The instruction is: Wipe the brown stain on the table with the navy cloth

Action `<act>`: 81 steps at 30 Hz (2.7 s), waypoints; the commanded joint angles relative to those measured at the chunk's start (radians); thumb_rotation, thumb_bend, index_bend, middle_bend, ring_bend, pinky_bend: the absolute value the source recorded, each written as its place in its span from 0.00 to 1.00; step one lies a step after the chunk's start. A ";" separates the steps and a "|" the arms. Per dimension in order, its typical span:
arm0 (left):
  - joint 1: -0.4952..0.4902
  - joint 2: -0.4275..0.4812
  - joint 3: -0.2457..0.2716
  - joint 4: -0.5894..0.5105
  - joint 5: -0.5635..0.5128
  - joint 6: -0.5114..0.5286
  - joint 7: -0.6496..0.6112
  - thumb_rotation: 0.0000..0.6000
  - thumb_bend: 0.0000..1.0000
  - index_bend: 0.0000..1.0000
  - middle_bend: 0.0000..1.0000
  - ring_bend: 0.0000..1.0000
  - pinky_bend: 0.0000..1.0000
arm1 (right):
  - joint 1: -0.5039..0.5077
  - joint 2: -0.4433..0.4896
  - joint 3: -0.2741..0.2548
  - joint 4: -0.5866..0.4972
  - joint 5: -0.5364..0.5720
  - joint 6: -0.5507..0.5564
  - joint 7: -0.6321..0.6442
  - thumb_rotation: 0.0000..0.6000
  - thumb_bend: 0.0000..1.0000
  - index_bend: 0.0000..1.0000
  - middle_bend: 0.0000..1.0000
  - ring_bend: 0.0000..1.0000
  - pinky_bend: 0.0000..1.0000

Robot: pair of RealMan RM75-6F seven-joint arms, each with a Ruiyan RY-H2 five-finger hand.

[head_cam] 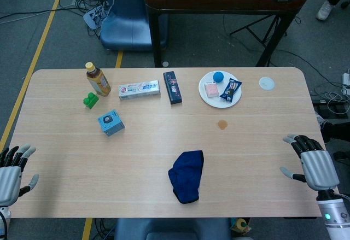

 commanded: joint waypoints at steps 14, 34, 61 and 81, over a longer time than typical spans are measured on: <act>0.002 0.002 0.005 -0.015 0.016 0.007 0.006 1.00 0.27 0.19 0.13 0.09 0.03 | 0.098 0.002 -0.013 -0.063 -0.075 -0.122 -0.029 1.00 0.15 0.25 0.25 0.19 0.25; 0.028 0.014 0.015 -0.041 0.032 0.041 0.018 1.00 0.27 0.19 0.13 0.09 0.03 | 0.377 -0.216 0.028 -0.094 -0.002 -0.488 -0.211 1.00 0.11 0.24 0.23 0.19 0.25; 0.057 0.025 0.023 -0.034 0.030 0.059 -0.006 1.00 0.27 0.19 0.13 0.09 0.03 | 0.570 -0.584 0.000 0.204 0.113 -0.670 -0.249 1.00 0.11 0.24 0.23 0.19 0.25; 0.062 0.022 0.024 -0.021 0.024 0.046 -0.017 1.00 0.27 0.21 0.13 0.09 0.03 | 0.551 -0.666 0.011 0.449 0.017 -0.457 -0.098 1.00 0.75 0.78 0.52 0.49 0.73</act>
